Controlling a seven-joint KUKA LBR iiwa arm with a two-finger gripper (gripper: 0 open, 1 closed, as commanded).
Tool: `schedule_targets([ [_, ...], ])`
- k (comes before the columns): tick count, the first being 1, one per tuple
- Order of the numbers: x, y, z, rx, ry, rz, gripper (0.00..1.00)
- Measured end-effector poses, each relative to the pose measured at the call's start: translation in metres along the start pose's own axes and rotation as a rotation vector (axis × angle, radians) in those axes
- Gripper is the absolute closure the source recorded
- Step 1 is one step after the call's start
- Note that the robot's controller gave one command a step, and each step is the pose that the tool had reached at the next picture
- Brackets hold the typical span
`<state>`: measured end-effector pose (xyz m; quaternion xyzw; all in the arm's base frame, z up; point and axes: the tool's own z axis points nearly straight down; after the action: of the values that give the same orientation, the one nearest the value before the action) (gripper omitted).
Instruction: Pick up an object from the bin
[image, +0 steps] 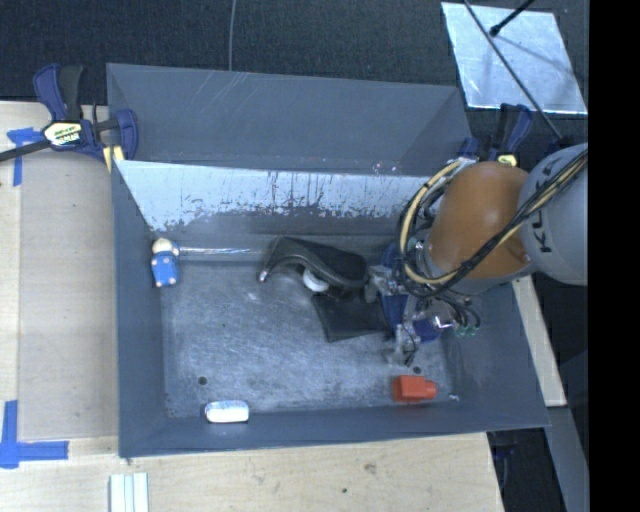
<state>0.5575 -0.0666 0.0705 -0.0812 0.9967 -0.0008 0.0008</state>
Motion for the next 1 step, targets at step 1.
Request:
schedule_targets([
  [1, -0.0544, 0.0169, -0.0121, 0.002, -0.004, 0.044, 0.00],
])
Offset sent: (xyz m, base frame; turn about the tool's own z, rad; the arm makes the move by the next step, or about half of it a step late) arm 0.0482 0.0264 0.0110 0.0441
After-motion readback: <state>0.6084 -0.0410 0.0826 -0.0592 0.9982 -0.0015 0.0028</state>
